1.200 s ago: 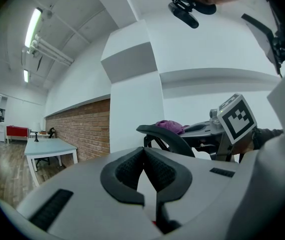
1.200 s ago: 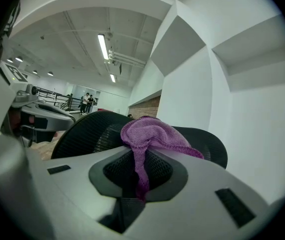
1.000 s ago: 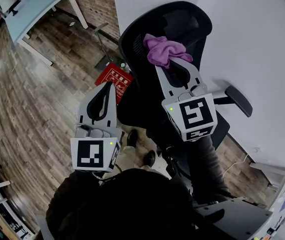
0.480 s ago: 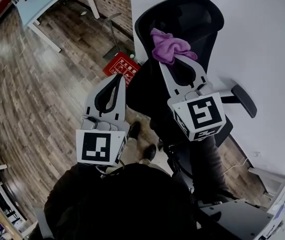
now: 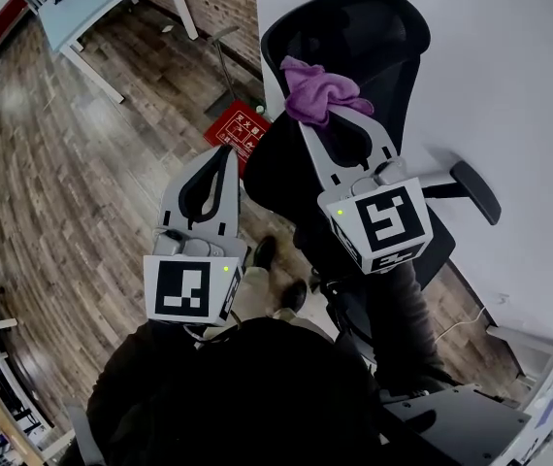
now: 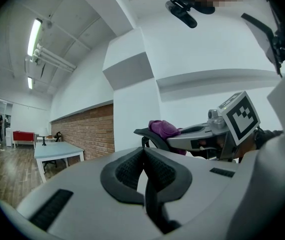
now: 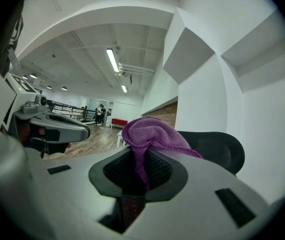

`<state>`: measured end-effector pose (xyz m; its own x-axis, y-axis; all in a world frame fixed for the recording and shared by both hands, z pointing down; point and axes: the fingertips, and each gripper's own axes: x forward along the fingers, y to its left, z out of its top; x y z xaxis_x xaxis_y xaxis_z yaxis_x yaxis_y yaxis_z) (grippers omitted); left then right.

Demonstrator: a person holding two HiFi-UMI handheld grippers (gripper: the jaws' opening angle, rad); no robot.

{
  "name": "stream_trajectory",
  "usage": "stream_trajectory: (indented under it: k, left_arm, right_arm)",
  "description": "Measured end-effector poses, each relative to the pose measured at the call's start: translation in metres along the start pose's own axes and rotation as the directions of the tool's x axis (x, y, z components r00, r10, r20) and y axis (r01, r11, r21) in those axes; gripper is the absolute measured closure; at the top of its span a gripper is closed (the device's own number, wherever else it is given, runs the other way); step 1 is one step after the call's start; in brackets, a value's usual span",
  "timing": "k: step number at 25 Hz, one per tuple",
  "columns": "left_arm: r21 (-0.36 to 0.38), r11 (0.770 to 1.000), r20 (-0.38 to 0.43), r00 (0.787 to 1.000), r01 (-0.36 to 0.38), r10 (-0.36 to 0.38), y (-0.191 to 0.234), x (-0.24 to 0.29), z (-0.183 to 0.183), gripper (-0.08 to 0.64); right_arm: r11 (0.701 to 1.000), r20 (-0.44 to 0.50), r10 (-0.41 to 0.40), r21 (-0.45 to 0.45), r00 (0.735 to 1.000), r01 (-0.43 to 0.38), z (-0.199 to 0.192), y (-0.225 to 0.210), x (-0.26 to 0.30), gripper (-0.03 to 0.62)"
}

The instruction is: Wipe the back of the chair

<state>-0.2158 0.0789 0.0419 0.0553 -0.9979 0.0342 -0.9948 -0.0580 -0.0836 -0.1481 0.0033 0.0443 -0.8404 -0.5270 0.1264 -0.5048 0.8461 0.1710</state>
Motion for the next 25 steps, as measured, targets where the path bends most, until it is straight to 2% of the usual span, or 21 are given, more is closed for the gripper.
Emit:
stream_trajectory:
  k: [11, 25]
  left_arm:
    - [0.010, 1.000, -0.033, 0.999, -0.009, 0.009, -0.007, 0.004, -0.015, 0.551]
    - [0.027, 1.000, -0.064, 0.998, 0.014, -0.012, -0.029, -0.002, -0.036, 0.551]
  right_arm:
    - [1.000, 0.035, 0.013, 0.017, 0.999, -0.014, -0.011, -0.004, 0.004, 0.538]
    - [0.997, 0.054, 0.046, 0.067, 0.997, -0.049, -0.037, 0.012, -0.010, 0.538]
